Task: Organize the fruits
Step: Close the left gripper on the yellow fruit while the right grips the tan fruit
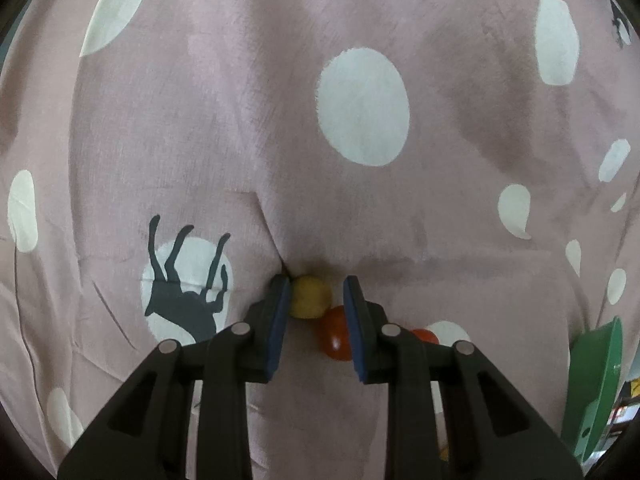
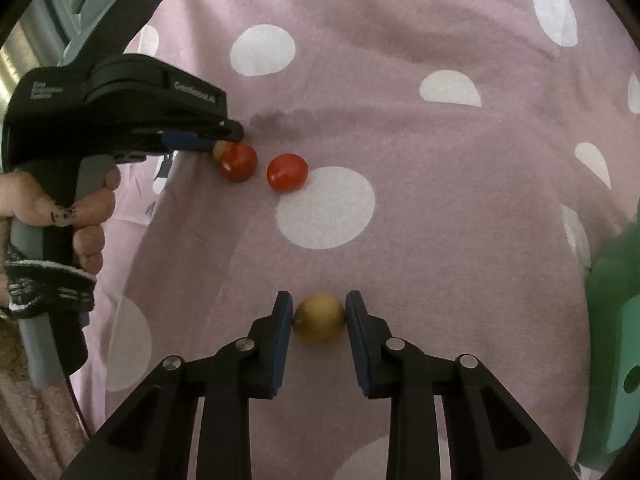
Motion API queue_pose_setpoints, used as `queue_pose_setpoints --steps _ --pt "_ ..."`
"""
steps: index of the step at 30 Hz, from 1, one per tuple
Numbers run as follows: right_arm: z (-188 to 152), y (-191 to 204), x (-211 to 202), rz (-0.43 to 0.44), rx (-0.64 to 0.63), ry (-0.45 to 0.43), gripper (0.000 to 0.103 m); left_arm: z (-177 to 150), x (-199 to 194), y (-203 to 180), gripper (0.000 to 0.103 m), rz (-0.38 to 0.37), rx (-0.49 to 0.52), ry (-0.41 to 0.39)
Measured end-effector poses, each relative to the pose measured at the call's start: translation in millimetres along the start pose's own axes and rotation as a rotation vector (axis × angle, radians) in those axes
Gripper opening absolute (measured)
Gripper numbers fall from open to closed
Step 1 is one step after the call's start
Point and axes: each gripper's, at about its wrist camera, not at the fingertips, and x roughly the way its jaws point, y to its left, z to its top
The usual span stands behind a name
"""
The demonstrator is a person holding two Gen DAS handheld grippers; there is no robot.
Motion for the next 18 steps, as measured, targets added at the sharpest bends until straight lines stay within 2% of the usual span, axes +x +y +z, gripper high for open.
queue_pose_setpoints --steps 6,9,10,11,13,18 --pt "0.2 4.2 5.1 -0.013 -0.010 0.015 0.029 1.9 12.3 -24.3 0.025 0.058 0.028 -0.020" --pt "0.8 6.5 5.6 -0.012 -0.009 0.010 0.029 2.7 19.8 -30.6 0.026 0.027 0.009 0.003" --pt "0.9 6.5 5.8 -0.013 -0.009 0.010 0.029 3.2 31.9 -26.7 0.027 -0.036 -0.037 0.067" --pt "1.1 5.7 6.3 -0.013 -0.007 0.012 0.029 2.9 34.9 -25.1 0.027 -0.050 -0.044 0.068" --pt "2.0 5.1 6.1 -0.012 -0.006 0.010 0.029 3.0 33.6 -31.8 0.027 -0.012 0.000 0.039" --pt "3.0 4.2 6.1 -0.015 -0.002 0.003 0.029 -0.2 37.9 -40.3 0.025 -0.003 0.013 0.027"
